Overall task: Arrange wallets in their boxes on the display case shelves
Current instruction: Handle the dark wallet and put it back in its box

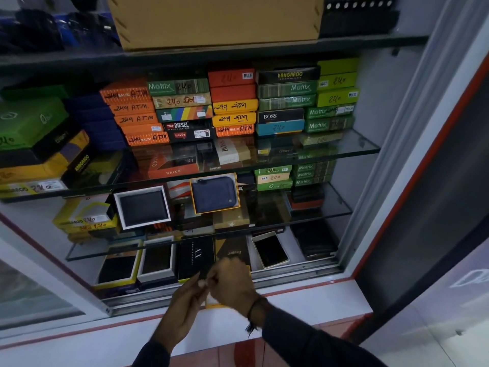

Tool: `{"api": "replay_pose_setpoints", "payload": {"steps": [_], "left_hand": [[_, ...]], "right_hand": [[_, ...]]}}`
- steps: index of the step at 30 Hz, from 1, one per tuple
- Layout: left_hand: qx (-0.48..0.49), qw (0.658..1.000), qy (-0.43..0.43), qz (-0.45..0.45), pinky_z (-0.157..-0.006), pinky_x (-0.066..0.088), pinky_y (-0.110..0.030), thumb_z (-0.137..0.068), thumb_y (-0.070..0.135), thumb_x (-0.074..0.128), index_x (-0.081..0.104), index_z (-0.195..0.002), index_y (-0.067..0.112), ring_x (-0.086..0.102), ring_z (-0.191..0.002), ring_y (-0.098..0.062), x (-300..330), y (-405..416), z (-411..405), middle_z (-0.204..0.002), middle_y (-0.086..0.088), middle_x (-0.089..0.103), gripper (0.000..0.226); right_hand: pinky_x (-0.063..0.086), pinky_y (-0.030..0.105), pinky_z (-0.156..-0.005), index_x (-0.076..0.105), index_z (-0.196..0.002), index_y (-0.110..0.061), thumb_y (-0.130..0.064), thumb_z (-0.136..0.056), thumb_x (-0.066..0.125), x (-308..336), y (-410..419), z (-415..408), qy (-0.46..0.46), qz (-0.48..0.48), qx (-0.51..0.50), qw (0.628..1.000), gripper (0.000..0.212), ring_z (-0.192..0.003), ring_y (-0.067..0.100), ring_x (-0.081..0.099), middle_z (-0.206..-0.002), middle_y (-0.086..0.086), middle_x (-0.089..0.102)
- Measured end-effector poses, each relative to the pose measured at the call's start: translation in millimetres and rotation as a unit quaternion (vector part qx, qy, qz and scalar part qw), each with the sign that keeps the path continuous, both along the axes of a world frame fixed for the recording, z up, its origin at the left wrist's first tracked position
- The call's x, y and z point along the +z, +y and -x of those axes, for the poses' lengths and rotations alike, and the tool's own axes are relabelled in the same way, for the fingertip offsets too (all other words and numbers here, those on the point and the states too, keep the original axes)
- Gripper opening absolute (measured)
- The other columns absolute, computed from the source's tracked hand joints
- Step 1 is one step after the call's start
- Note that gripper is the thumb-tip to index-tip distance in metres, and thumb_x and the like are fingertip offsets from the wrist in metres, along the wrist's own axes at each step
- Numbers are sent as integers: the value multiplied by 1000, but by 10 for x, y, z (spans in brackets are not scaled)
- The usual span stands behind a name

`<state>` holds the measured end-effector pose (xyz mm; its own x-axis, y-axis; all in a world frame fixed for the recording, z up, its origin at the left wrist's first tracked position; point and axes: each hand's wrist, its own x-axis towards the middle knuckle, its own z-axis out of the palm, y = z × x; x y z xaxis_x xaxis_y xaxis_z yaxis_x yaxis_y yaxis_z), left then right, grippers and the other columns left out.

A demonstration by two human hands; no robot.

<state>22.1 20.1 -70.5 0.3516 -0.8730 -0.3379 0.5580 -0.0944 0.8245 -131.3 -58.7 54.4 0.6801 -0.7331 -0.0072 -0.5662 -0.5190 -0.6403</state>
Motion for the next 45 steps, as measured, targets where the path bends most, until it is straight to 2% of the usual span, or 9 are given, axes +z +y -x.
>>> {"api": "replay_pose_setpoints", "payload": {"steps": [4,11,15,20,26,33,40,43,45], "left_hand": [[6,1000,-1,0,-80,63,-29,-84,10,63,82,-97,8,76,-85,-21,53,90,-80,-92,-11,79,23],[0,992,117,48,-79,64,-37,-98,5,53,67,-114,-14,70,-96,-40,228,103,19,-115,-35,62,29],[-78,981,153,95,-73,66,-34,-33,12,104,77,-99,-6,76,-84,-32,490,-12,290,-101,-25,76,74],[-146,981,107,76,-91,62,-35,-73,-14,66,58,-138,2,69,-115,-33,643,-84,435,-130,-25,67,67],[-173,984,-36,3,-69,64,-34,-78,-12,74,50,-146,31,70,-107,-31,704,-129,178,-135,-9,68,84],[-98,943,-314,-50,-79,64,-39,-81,-7,76,58,-125,43,71,-110,-26,748,-224,262,-128,-1,70,69],[16,661,-740,118,-94,57,-29,-69,-17,79,80,-94,12,61,-116,-26,568,-95,614,-118,-14,65,38],[13,696,-710,104,-94,56,-28,-71,-17,77,80,-98,13,61,-116,-22,592,-102,582,-117,-12,65,41],[-7,785,-617,51,-92,56,-26,-74,-12,78,78,-105,22,66,-109,-15,642,-102,518,-112,-3,68,47]], "right_hand": [[61,31,-72,82,-92,-6,-12,-82,74,138,-464,292,-60,-134,14,989,14,-74,17,73,-85,12,81],[55,21,-74,80,-100,-11,-21,-78,81,45,-1059,727,-136,-430,-20,892,24,-78,8,68,-91,3,77],[53,24,-78,67,-114,5,-4,-92,63,-243,-892,687,-207,-558,-80,799,24,-92,18,63,-102,11,71],[51,38,-81,60,-105,0,-4,-103,40,-471,-628,632,-276,-573,-100,766,21,-87,27,62,-97,18,60],[59,35,-72,64,-121,-6,-42,-96,58,-549,-790,814,-287,-612,-184,713,45,-103,31,65,-115,16,68],[58,31,-79,68,-115,2,-8,-89,70,-568,-881,902,-219,-432,-141,863,28,-93,28,70,-112,19,71],[53,21,-74,61,-90,-21,-2,-85,64,-620,-659,700,-81,-84,-137,984,20,-83,20,63,-88,2,66],[57,15,-69,58,-86,-23,4,-86,66,-656,-607,730,-140,-118,-103,978,28,-84,20,66,-88,0,64],[57,19,-73,67,-97,-7,6,-84,68,-645,-682,760,-144,-204,-125,960,18,-89,21,68,-97,8,68]]}}
